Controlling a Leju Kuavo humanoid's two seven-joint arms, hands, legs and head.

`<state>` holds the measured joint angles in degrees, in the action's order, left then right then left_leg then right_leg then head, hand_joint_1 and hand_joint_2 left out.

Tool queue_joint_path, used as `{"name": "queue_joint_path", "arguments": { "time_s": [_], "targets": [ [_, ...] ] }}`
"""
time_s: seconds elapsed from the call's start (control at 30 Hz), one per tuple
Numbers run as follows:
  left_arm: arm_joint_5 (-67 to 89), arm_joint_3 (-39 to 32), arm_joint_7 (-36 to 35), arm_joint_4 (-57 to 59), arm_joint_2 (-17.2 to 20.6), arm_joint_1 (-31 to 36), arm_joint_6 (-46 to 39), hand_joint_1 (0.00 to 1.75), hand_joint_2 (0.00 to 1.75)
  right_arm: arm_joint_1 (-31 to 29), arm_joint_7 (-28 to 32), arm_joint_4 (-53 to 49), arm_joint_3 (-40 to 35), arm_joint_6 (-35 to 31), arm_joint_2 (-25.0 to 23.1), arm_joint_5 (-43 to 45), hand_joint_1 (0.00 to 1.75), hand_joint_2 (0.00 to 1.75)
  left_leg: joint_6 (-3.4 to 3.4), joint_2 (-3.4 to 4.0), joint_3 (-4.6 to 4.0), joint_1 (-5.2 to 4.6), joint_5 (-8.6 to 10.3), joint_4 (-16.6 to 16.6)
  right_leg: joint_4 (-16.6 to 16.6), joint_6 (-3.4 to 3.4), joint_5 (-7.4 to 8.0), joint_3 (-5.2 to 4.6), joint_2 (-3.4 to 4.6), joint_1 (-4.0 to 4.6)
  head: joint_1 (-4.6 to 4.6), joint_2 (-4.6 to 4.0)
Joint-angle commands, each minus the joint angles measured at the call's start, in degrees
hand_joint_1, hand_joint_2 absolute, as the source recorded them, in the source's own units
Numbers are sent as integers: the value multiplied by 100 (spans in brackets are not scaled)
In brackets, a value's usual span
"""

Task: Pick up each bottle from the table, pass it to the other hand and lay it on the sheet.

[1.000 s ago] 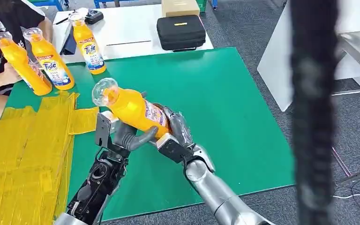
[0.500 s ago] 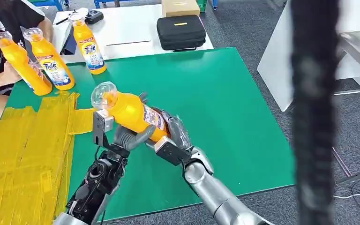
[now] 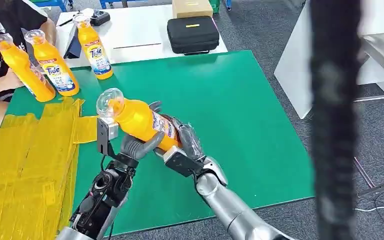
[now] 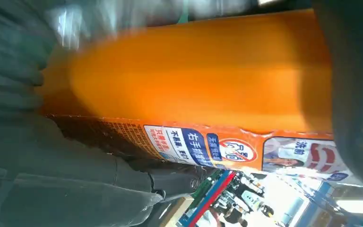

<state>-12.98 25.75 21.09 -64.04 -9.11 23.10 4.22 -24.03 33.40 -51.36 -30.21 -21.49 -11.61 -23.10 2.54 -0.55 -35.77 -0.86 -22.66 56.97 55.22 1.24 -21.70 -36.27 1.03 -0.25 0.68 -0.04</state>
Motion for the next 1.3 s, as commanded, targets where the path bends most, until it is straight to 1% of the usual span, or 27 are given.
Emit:
{"name": "queue_joint_path", "arguments": {
  "time_s": [0.03, 0.07, 0.13, 0.17, 0.2, 0.23, 0.3, 0.33, 0.37, 0.43, 0.47, 0.57, 0.6, 0.67, 0.7, 0.73, 0.77, 0.83, 0.87, 0.9, 0.93, 1.0, 1.13, 1.2, 1.23, 1.27, 1.3],
  "targets": [
    [-23, -53, 82, -129, 22, 195, -316, 175, 175, 76, 4, 167, -352, 58, 118, -55, 175, 175, -23, -9, 36, 9, -20, 5, 2, -3, -23, 41, -22, 9, 2, 0],
    [12, -65, 123, -169, 28, 184, -391, 175, 175, 61, 5, 173, -336, 74, 97, -61, 175, 175, -15, -9, 21, 7, -10, 0, -3, -2, -12, 26, -17, 7, 2, 0],
    [52, -120, 200, -313, 28, 119, -512, 175, 175, 35, -8, 197, -312, 110, 83, -56, 175, 175, -25, -4, 38, 9, -24, 9, 6, -3, -25, 42, -18, 10, 2, 0],
    [52, -159, 231, -374, 21, 82, -559, 175, 175, 37, -6, 207, -299, 110, 84, -52, 175, 175, -17, 0, 24, 6, -14, 3, 0, -2, -14, 26, -11, 6, 2, 0],
    [86, -208, 318, -464, 9, 27, -650, 175, 175, 47, 5, 214, -279, 101, 92, -45, 175, 175, -23, 0, 35, 9, -23, 9, 5, -3, -23, 39, -15, 10, 0, 0],
    [86, -212, 318, -485, 12, 14, -649, 175, 175, 51, 17, 218, -276, 101, 99, -44, 175, 175, -15, -3, 20, 6, -11, 2, 0, -2, -13, 22, -15, 6, 2, 0],
    [86, -217, 318, -511, 16, 2, -647, 175, 175, 57, 27, 222, -273, 101, 105, -42, 175, 175, -19, -7, 29, 8, -16, 5, 2, -2, -19, 33, -20, 8, 2, 0],
    [121, -244, 382, -543, 5, -14, -721, 175, 175, 67, 35, 216, -260, 92, 111, -39, 175, 175, -14, -4, 15, 7, -9, 2, -2, -2, -10, 18, -14, 8, 2, 0],
    [104, -312, 481, -620, -21, -53, -790, 175, 175, 85, 44, 201, -251, 83, 119, -34, 175, 175, -21, -7, 30, 9, -18, 7, 3, -2, -21, 34, -21, 9, 0, 0],
    [-39, -508, 694, -930, -34, -161, -891, 175, 175, 138, 58, 143, -223, 66, 154, -2, 175, 175, -20, -8, 31, 9, -18, 7, 2, -2, -21, 35, -23, 10, 0, 0],
    [-74, -587, 739, -1074, -25, -195, -948, 175, 175, 154, 63, 119, -208, 59, 170, 18, 175, 175, -16, -6, 20, 8, -12, 4, 0, -1, -14, 23, -17, 8, 2, 0],
    [-129, -771, 815, -1358, 14, -235, -1071, 175, 175, 198, 79, 42, -149, 49, 206, 50, 175, 175, -20, -5, 25, 10, -19, 10, 4, -2, -20, 29, -19, 11, 2, 0],
    [-129, -781, 815, -1370, 30, -228, -1067, 175, 175, 192, 79, 34, -150, 51, 201, 50, 175, 175, -12, -2, 6, 7, -5, 2, -2, -2, -7, 8, -13, 7, -2, 0],
    [-39, -841, 911, -1429, 3, -255, -1227, 175, 175, 238, 70, -47, -89, 38, 195, 55, 175, 175, -31, -11, 41, 15, -30, 16, 12, -5, -35, 46, -32, 16, 0, 0],
    [111, -868, 1014, -1481, 8, -257, -1404, 175, 175, 270, 72, -121, -30, 30, 191, 55, 61, 175, -18, -12, 18, 11, -10, 5, 0, -3, -15, 21, -27, 11, 4, 0],
    [216, -939, 1081, -1583, 21, -268, -1559, 175, 175, 330, 78, -267, 47, -19, 195, 72, 0, 175, -22, -20, 28, 14, -15, 7, 0, -4, -23, 34, -36, 15, 0, 0],
    [267, -986, 1104, -1659, 31, -289, -1633, 175, 175, 368, 85, -363, 72, -32, 206, 70, 0, 175, -10, -13, 6, 5, 0, -1, -3, -2, -6, 6, -19, 5, 4, 0],
    [298, -1215, 1104, -1887, 76, -346, -1719, 175, 175, 520, 32, -778, 170, -33, 304, 85, 0, 175, -28, -18, 37, 15, -24, 15, 7, -3, -30, 43, -35, 16, 2, 0],
    [301, -1332, 1103, -1946, 88, -367, -1729, 175, 175, 573, 13, -926, 209, -49, 345, 46, 0, 175, -19, -3, 22, 9, -15, 8, 3, -2, -18, 23, -17, 10, 2, 0],
    [277, -1446, 1082, -1989, 90, -389, -1741, 175, 175, 628, 7, -1066, 247, -84, 378, 15, 0, 175, -23, -4, 30, 11, -21, 12, 5, -2, -24, 32, -20, 12, 2, 0],
    [213, -1581, 1055, -2024, 102, -408, -1727, 175, 175, 685, 8, -1217, 290, -121, 419, 7, 0, 175, -12, -5, 4, 4, -4, 4, 2, -1, -8, 3, -12, 3, 0, 0],
    [91, -1760, 1052, -2046, 125, -440, -1648, 175, 175, 768, 3, -1438, 370, -191, 462, -20, 0, 175, -20, 4, 19, 4, -19, 11, 9, -1, -19, 19, -8, 4, 2, 0],
    [68, -1793, 1060, -2041, 155, -449, -1621, 175, 175, 774, 3, -1472, 379, -189, 473, -20, 0, 175, -27, -9, 32, 7, -22, 9, 9, -3, -28, 36, -28, 7, 0, 0],
    [-38, -1898, 1101, -2021, 126, -464, -1580, 175, 175, 839, -5, -1570, 440, -299, 468, -57, 0, 175, -16, -3, 12, 1, -8, 0, 1, -2, -11, 12, -13, 1, 0, 0],
    [-41, -1959, 1134, -2026, 140, -469, -1587, 175, 175, 883, -8, -1652, 488, -322, 480, -46, 0, 175, -20, 0, 22, 4, -14, 3, 2, -2, -16, 23, -13, 4, 0, 0],
    [137, -2043, 1296, -2047, 161, -474, -1742, 175, 175, 949, -9, -1776, 546, -361, 501, -39, 0, 175, -24, 5, 29, 6, -20, 5, 4, -3, -20, 29, -10, 6, 2, 0],
    [746, -2094, 1575, -2070, 205, -451, -2274, 175, 175, 1002, -12, -1899, 595, -396, 523, -33, 0, 175, -27, 0, 35, 7, -24, 8, 7, -3, -26, 37, -19, 7, -2, 0]
  ]
}}
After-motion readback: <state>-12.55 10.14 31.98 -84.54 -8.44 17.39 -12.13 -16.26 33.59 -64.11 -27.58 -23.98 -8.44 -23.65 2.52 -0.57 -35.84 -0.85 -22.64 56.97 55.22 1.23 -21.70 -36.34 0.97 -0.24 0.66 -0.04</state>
